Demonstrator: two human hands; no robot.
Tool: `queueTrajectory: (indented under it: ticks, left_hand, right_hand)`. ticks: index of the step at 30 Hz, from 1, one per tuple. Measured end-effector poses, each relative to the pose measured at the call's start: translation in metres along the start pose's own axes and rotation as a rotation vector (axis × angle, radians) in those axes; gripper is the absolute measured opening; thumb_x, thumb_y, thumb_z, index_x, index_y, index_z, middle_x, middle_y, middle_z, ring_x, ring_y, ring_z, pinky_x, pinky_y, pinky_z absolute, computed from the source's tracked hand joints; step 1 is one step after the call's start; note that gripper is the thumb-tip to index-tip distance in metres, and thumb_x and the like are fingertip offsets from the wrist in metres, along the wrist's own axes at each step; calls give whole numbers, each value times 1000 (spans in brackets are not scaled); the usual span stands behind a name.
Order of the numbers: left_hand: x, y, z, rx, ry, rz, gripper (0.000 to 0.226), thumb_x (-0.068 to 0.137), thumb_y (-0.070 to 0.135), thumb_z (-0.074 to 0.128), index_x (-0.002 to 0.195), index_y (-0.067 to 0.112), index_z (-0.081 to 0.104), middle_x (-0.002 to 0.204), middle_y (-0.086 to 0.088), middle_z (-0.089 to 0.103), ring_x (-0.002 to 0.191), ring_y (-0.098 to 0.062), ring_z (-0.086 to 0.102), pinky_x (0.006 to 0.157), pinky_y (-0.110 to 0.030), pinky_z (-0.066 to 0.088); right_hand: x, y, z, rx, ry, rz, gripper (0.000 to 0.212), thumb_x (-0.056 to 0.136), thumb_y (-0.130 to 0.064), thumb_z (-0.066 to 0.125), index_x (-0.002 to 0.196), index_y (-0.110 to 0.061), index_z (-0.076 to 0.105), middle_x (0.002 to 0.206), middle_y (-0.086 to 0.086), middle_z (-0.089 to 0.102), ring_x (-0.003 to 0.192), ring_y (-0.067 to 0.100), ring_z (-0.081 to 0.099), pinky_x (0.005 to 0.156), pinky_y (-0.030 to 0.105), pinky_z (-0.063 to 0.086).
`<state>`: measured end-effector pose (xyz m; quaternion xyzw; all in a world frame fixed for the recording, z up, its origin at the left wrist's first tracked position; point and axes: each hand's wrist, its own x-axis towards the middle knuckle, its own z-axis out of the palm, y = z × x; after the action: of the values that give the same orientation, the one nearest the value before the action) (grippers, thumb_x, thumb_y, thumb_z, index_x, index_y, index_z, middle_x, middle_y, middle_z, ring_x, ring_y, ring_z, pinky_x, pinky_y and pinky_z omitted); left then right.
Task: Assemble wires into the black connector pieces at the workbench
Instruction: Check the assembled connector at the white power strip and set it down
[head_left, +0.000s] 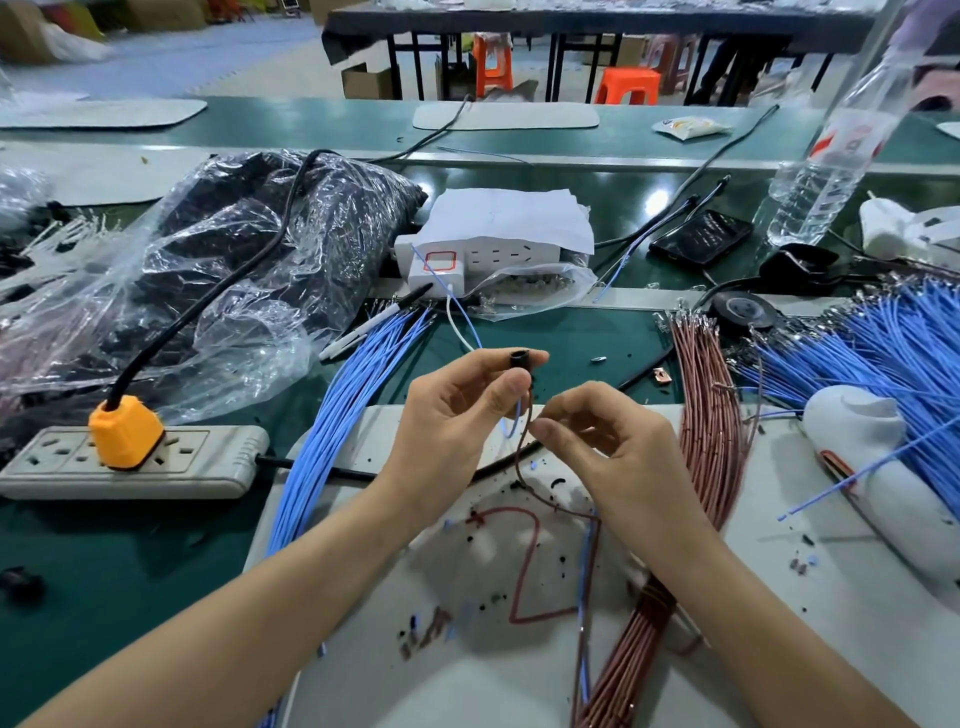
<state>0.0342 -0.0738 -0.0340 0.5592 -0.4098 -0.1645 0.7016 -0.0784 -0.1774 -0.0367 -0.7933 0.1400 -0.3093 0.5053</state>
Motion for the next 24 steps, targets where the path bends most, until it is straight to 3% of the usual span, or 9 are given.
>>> queueTrajectory:
  ticks: [5,10,12,15,19,24]
  left_hand:
    - [-2,-1,3,96,-47,91,20,87,18,61,106,17,64,77,12,59,71,-5,57,71,-17,47]
    - [-4,-3,3,160,-102,192,27,90,4,59,113,16,65,94,-7,56,87,-14,59,81,-21,46]
    - [-5,-3,4,144,-118,200,27,91,9,60,117,14,65,95,-5,56,88,-16,59,82,-22,46]
    - [-7,-2,6,164,-109,205,31,84,25,68,114,18,65,92,4,59,85,-20,59,79,-34,48]
    - [-7,-2,7,208,-97,245,22,83,18,68,105,17,66,92,-1,63,82,-25,60,75,-48,49]
    - [-7,-1,7,216,-112,273,21,88,19,64,108,15,66,94,-6,59,85,-27,61,79,-42,51]
  right_hand:
    - [-1,-1,0,66,14,25,10,81,-13,73,84,-20,67,78,0,69,76,18,67,72,29,56]
    - [-1,-2,2,44,107,-47,20,78,-6,75,82,-22,65,78,4,66,69,13,64,69,24,53]
    - [-2,-2,2,-34,166,-124,25,77,-4,76,81,-25,63,76,2,64,68,9,62,68,20,51]
    - [-4,-2,1,-156,216,-234,12,75,-10,75,84,-14,67,76,-1,61,69,6,58,68,11,45]
    - [-4,0,2,-243,254,-295,14,71,-3,72,85,-5,69,75,2,60,68,6,55,68,6,41]
    - [-5,4,2,-210,257,-314,16,72,1,69,86,-6,67,75,3,59,68,11,56,69,10,42]
